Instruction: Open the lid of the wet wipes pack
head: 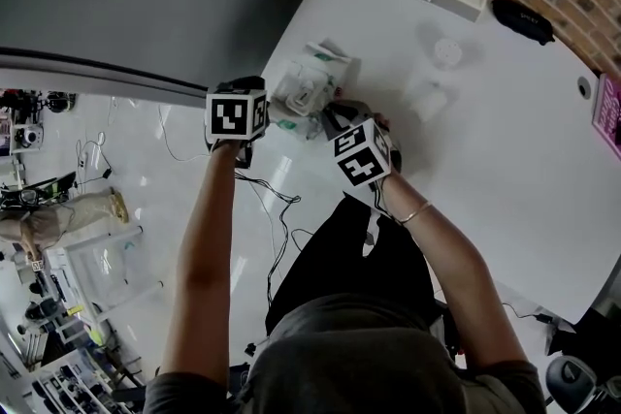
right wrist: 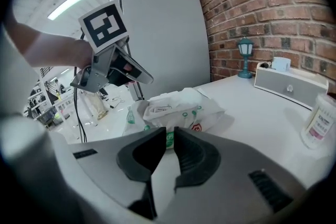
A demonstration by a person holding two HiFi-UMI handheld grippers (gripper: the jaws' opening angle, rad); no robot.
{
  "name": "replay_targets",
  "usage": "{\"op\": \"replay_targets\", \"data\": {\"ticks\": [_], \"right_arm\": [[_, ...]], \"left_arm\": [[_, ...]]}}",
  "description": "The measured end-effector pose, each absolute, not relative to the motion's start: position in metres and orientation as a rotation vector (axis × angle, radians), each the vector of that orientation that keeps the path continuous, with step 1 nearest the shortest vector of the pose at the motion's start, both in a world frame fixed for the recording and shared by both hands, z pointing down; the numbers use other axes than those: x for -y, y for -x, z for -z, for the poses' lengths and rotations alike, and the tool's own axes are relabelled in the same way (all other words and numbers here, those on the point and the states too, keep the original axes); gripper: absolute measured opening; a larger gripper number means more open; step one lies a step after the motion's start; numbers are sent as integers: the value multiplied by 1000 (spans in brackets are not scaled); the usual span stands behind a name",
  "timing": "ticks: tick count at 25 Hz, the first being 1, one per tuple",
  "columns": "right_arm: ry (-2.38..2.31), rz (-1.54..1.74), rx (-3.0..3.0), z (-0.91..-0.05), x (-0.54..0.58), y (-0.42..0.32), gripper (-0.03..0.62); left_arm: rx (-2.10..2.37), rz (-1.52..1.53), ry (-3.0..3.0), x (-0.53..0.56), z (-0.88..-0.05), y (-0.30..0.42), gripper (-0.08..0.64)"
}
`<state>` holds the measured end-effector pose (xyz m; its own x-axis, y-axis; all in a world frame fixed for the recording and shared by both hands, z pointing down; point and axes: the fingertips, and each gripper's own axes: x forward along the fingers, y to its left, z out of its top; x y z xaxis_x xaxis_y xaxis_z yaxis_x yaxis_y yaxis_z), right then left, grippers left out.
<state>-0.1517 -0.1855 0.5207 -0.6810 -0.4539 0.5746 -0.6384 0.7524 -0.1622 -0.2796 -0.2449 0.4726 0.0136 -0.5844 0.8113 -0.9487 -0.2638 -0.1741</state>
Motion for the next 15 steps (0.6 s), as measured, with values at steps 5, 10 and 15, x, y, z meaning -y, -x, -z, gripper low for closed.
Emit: {"op": "replay_targets", "data": {"ticks": [5, 10, 15], "right_arm": [[-862, -424, 2498, -495, 185, 147, 69], [-876, -415, 2549, -469, 184, 139, 74], [-908, -402, 2580, -448, 184, 128, 63]], "left_arm": [[1618, -1064, -1889, 235, -460, 277, 28], [1669, -982, -1900, 224, -450, 275, 28], [1722, -893, -1884, 206, -441, 275, 28]]}}
